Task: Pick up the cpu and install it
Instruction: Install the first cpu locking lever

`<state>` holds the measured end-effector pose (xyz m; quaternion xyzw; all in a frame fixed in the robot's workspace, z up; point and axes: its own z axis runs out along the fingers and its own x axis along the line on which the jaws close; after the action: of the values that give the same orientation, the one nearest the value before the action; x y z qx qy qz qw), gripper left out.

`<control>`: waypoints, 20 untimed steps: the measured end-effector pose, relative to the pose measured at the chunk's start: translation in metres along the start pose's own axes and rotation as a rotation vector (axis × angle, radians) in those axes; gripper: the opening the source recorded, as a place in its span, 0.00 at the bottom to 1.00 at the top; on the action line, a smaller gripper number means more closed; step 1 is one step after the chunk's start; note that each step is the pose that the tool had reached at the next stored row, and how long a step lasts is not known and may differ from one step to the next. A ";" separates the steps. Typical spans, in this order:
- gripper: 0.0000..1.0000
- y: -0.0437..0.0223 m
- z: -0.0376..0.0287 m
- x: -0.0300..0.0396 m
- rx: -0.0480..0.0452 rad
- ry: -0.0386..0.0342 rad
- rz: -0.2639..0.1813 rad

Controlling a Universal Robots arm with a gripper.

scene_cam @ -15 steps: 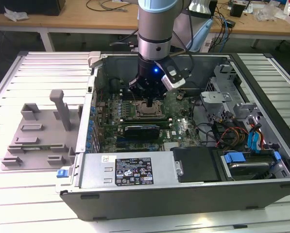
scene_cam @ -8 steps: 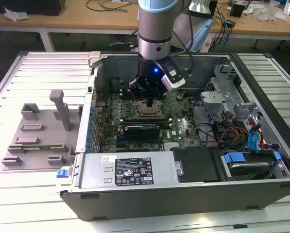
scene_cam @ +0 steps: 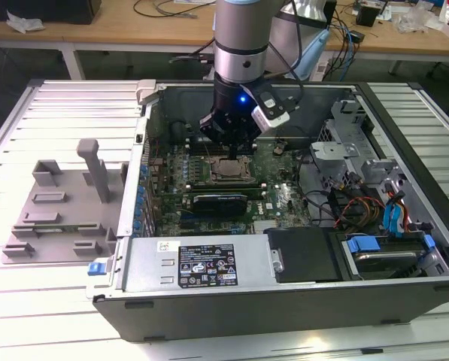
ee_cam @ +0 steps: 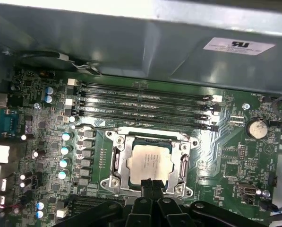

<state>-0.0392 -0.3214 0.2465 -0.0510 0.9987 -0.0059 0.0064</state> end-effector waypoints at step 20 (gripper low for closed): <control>0.11 0.0013 -0.0143 0.0139 -0.0004 -0.0001 0.000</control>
<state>-0.0533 -0.3214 0.2606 -0.0511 0.9987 -0.0057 0.0064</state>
